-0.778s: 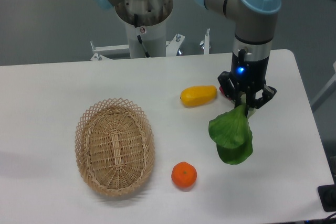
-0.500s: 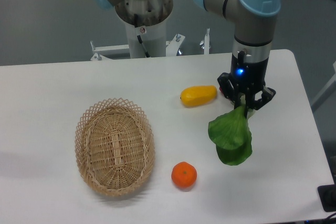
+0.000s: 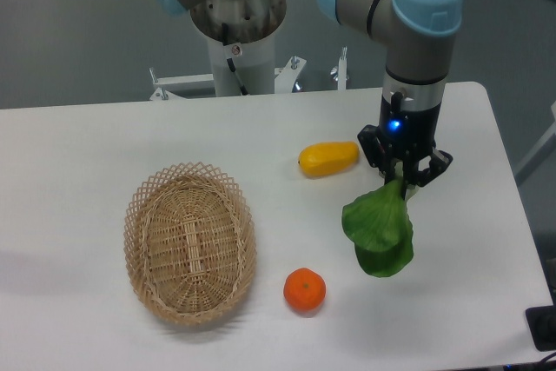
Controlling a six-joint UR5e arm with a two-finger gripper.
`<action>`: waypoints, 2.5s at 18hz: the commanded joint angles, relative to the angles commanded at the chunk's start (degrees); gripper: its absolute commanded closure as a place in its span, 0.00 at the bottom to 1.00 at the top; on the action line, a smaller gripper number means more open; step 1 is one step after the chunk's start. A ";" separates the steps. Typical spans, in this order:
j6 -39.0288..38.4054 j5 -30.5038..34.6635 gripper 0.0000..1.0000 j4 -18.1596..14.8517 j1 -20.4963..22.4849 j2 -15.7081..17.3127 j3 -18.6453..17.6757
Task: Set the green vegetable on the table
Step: 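Hold the green bok choy in the gripper above the table, then lower the held bok choy down onto the table beside the tangerine, then open the gripper, release the bok choy, and lift the gripper away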
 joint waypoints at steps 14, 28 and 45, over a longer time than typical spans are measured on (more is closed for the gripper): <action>7.98 7.47 0.69 15.57 -3.08 -13.08 -1.77; 8.44 7.38 0.55 16.01 -2.55 -17.14 -2.29; 7.65 7.91 0.00 15.57 -2.72 -13.64 5.26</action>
